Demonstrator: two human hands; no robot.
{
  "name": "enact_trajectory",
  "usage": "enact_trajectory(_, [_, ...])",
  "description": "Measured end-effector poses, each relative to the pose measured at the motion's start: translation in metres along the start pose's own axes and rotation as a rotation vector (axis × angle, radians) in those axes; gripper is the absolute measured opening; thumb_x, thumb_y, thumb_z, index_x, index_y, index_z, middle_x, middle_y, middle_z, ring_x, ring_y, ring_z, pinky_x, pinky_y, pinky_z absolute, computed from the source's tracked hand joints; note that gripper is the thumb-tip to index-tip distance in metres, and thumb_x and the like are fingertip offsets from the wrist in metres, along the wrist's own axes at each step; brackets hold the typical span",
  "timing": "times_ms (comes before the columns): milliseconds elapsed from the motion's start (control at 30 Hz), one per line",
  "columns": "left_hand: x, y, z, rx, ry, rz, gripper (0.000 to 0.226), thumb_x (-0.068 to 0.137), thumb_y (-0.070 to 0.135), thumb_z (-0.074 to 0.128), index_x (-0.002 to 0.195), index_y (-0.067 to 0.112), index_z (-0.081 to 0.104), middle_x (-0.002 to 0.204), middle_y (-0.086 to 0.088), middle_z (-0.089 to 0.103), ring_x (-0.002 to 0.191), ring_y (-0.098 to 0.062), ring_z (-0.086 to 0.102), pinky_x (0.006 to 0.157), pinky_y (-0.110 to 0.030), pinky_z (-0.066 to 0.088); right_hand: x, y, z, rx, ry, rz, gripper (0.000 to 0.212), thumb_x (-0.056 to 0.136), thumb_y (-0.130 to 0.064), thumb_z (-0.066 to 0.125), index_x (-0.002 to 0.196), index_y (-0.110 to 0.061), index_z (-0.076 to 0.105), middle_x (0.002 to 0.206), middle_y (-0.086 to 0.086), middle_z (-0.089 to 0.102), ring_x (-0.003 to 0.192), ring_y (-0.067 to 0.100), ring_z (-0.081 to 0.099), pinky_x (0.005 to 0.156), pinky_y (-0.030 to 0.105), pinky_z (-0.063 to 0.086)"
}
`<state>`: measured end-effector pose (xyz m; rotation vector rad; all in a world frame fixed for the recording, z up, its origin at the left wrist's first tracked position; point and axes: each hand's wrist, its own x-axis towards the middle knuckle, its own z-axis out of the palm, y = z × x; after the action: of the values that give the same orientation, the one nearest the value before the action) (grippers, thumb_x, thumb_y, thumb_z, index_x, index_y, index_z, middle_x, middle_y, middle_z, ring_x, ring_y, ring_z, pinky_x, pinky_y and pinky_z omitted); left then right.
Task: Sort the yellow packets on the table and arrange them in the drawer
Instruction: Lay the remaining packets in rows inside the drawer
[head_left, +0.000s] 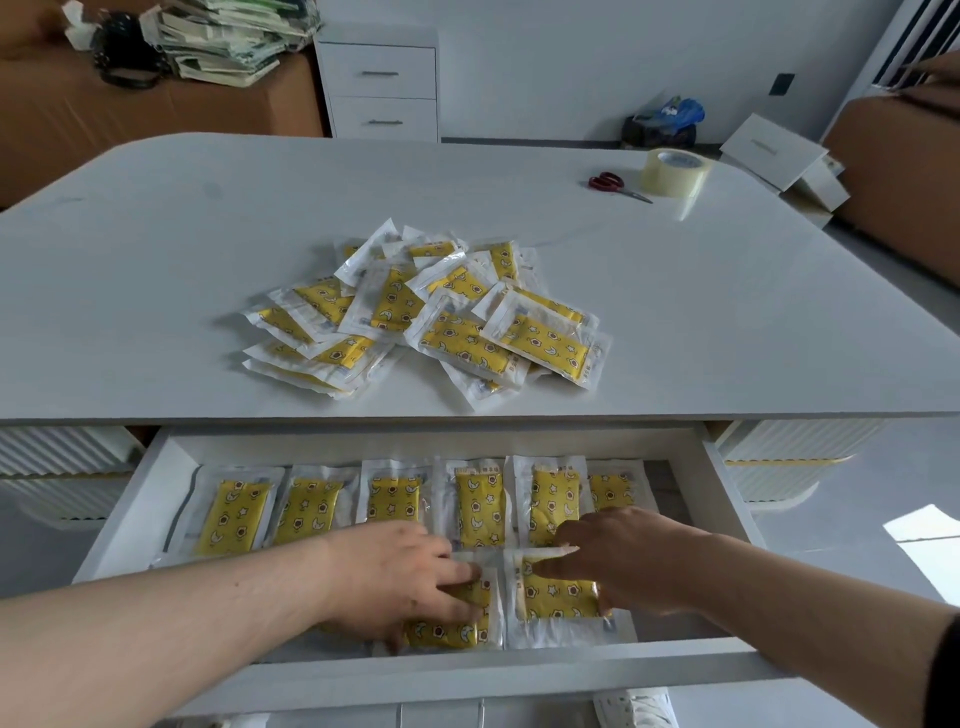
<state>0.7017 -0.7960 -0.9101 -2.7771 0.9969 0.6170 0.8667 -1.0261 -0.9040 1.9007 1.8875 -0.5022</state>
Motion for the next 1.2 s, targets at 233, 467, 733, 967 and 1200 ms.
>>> enact_trajectory(233, [-0.001, 0.000, 0.002, -0.032, 0.017, -0.023, 0.072, 0.091, 0.027, 0.064, 0.151, 0.026, 0.024, 0.157, -0.009, 0.028, 0.128, -0.030, 0.043, 0.103, -0.046, 0.045, -0.001, -0.003, -0.001, 0.049, 0.018, 0.005, 0.068, 0.094, -0.040, 0.060, 0.151, -0.041, 0.023, 0.149, 0.006, 0.040, 0.126, 0.031, 0.051, 0.097, 0.044, 0.051])
enact_trajectory(467, [0.000, -0.001, 0.004, -0.071, -0.007, -0.114, 0.078, 0.089, 0.043, 0.063, 0.150, 0.021, 0.020, 0.148, -0.013, 0.037, 0.130, -0.028, 0.038, 0.109, -0.044, 0.040, 0.021, -0.013, -0.002, 0.280, 0.042, 0.158, 0.067, 0.095, -0.046, 0.056, 0.152, -0.025, 0.028, 0.153, 0.000, 0.039, 0.138, 0.022, 0.040, 0.113, 0.040, 0.037])
enact_trajectory(733, [0.000, -0.003, 0.006, -0.080, 0.011, -0.094, 0.075, 0.088, 0.043, 0.065, 0.147, 0.017, 0.028, 0.145, -0.009, 0.041, 0.129, -0.026, 0.042, 0.109, -0.046, 0.040, 0.025, -0.014, 0.003, 0.381, 0.073, 0.147, 0.062, 0.094, -0.033, 0.062, 0.150, -0.029, 0.034, 0.153, -0.008, 0.041, 0.140, 0.016, 0.038, 0.116, 0.033, 0.032])
enact_trajectory(967, [-0.005, -0.005, 0.005, -0.035, 0.012, -0.018, 0.080, 0.087, 0.033, 0.067, 0.152, 0.027, 0.020, 0.162, -0.006, 0.017, 0.141, -0.029, 0.030, 0.113, -0.048, 0.033, 0.013, -0.005, 0.004, -0.024, 0.170, -0.074, 0.059, 0.096, -0.040, 0.055, 0.149, -0.039, 0.029, 0.159, 0.005, 0.029, 0.137, 0.032, 0.040, 0.107, 0.049, 0.043])
enact_trajectory(1200, [-0.005, -0.003, -0.007, -0.029, -0.037, -0.072, 0.076, 0.086, 0.030, 0.068, 0.147, 0.025, 0.023, 0.159, -0.011, 0.023, 0.134, -0.032, 0.039, 0.107, -0.051, 0.041, 0.005, -0.014, -0.019, 0.102, 0.143, -0.002, 0.053, 0.100, -0.042, 0.044, 0.150, -0.042, 0.026, 0.164, 0.000, 0.014, 0.145, 0.028, 0.026, 0.115, 0.048, 0.031])
